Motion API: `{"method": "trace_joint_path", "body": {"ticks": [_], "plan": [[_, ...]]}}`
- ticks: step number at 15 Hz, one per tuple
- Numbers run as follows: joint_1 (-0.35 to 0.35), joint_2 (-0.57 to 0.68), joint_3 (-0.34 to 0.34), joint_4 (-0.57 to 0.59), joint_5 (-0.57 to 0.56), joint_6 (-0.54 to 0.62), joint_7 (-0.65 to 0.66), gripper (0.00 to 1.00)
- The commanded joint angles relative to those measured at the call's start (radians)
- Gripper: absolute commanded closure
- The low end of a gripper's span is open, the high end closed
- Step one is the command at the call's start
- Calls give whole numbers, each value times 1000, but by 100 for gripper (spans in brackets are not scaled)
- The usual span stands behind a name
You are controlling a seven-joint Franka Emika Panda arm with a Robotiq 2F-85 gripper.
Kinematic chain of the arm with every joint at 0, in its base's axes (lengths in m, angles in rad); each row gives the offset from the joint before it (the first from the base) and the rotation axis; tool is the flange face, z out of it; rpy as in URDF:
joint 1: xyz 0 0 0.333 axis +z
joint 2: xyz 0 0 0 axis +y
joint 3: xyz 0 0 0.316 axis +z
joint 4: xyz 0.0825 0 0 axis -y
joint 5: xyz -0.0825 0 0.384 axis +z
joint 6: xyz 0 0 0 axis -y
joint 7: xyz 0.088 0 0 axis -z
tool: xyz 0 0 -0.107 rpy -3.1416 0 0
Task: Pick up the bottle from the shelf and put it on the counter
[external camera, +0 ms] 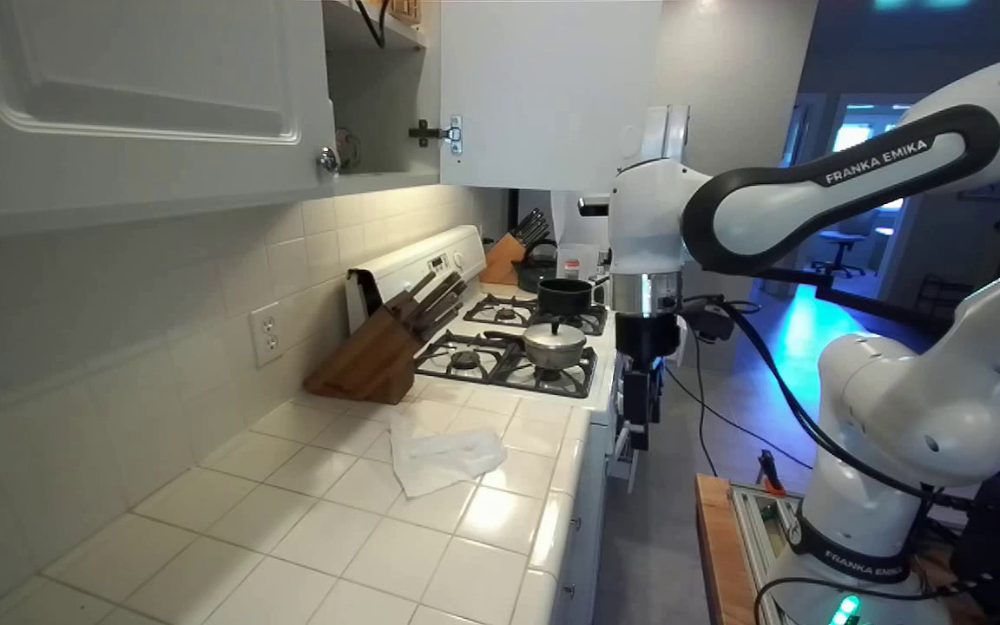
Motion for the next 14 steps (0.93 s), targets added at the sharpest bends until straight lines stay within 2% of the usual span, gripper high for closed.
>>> {"method": "trace_joint_path", "body": {"ticks": [1, 8, 10, 11, 14], "plan": [[-37, 3, -13, 47, 28, 127, 14, 0], [11, 17, -19, 106, 36, 501, -52, 0], [17, 27, -20, 108, 35, 540, -36, 0], [3, 5, -12, 99, 8, 497, -27, 0], [4, 12, -12, 99, 8, 523, -27, 0]]}}
